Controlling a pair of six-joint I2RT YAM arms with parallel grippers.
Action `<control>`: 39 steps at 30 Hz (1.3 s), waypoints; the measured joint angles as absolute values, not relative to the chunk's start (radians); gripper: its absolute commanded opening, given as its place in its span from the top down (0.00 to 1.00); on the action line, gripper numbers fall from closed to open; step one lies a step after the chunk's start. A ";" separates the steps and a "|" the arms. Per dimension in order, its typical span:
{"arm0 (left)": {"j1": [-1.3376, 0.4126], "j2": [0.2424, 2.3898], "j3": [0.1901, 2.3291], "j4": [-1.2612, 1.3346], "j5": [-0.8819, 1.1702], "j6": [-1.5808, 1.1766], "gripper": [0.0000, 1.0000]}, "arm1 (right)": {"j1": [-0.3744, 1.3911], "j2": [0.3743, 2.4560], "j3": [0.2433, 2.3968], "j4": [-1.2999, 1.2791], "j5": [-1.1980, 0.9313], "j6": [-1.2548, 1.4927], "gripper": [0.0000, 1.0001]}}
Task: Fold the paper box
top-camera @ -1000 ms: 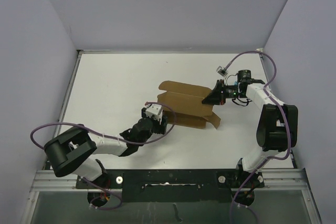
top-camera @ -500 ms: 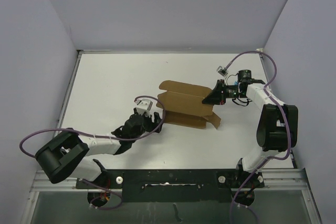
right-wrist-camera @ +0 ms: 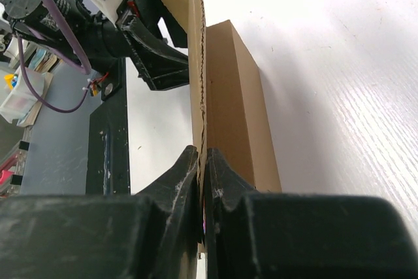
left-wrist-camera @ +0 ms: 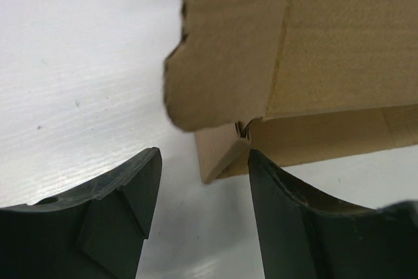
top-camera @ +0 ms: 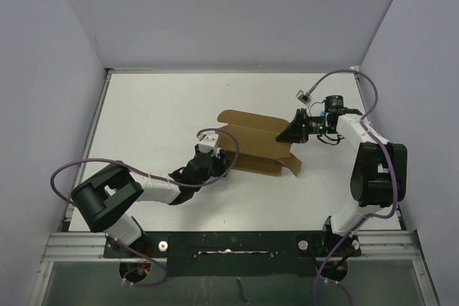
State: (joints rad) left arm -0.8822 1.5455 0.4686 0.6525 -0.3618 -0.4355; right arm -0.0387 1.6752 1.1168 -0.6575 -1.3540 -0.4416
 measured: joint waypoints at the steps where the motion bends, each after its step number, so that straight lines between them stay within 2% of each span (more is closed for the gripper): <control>1: -0.890 1.566 0.485 0.653 -0.389 -0.431 0.54 | -0.039 1.675 1.117 -0.657 -1.354 -0.440 1.00; 3: -0.896 1.595 0.510 0.653 -0.424 -0.427 0.61 | -0.039 1.675 1.117 -0.656 -1.354 -0.440 1.00; 7: -0.900 1.651 0.552 0.654 -0.490 -0.418 0.68 | -0.039 1.675 1.117 -0.655 -1.354 -0.439 1.00; 11: -0.903 1.696 0.584 0.656 -0.521 -0.412 0.81 | -0.038 1.675 1.116 -0.651 -1.354 -0.439 1.00; 13: -0.904 1.714 0.601 0.655 -0.528 -0.410 0.91 | -0.038 1.675 1.116 -0.648 -1.354 -0.439 1.00; 17: -0.907 1.737 0.631 0.644 -0.539 -0.405 0.94 | -0.037 1.675 1.116 -0.639 -1.354 -0.436 1.00; 26: -0.911 1.737 0.660 0.583 -0.567 -0.401 0.92 | -0.036 1.675 1.115 -0.624 -1.356 -0.431 1.00; 29: -0.913 1.737 0.669 0.564 -0.580 -0.389 0.82 | -0.036 1.675 1.115 -0.619 -1.356 -0.429 1.00; 39: -0.912 1.736 0.669 0.559 -0.610 -0.335 0.62 | -0.036 1.675 1.111 -0.614 -1.358 -0.413 1.00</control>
State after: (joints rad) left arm -0.9123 1.7359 0.6693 0.5587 -0.6098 -0.3351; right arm -0.0357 1.6752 1.1110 -0.6136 -1.3582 -0.4129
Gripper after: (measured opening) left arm 0.312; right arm 0.040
